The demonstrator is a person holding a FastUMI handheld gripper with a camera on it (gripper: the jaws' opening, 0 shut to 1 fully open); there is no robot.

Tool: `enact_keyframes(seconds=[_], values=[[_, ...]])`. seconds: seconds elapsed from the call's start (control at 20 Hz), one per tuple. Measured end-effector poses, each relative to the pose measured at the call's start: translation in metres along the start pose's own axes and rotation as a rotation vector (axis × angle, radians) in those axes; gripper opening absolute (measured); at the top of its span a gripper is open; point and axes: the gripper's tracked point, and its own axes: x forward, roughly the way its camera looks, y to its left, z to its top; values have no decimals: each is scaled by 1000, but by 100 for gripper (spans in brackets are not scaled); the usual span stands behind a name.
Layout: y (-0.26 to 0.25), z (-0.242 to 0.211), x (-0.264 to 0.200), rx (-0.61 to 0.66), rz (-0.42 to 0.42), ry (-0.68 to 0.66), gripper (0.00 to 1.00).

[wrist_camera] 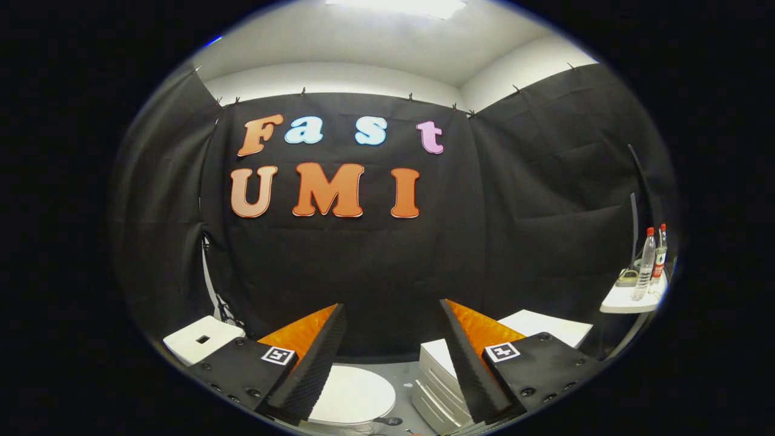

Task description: Open the toilet lid.

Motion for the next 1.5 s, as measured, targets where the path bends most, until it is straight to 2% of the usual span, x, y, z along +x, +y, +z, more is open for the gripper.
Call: enact_keyframes(seconds=[0.35,0.5,0.65,0.9,1.25,1.5], values=[[-21,-117,23,57,-22,117,98],[-24,-176,27,136,-16,165,99],[-35,-229,30,166,-47,188,98],[-41,-325,28,227,-77,311,98],[-65,-421,27,372,-145,403,99],[-66,-478,35,539,-180,475,98]])
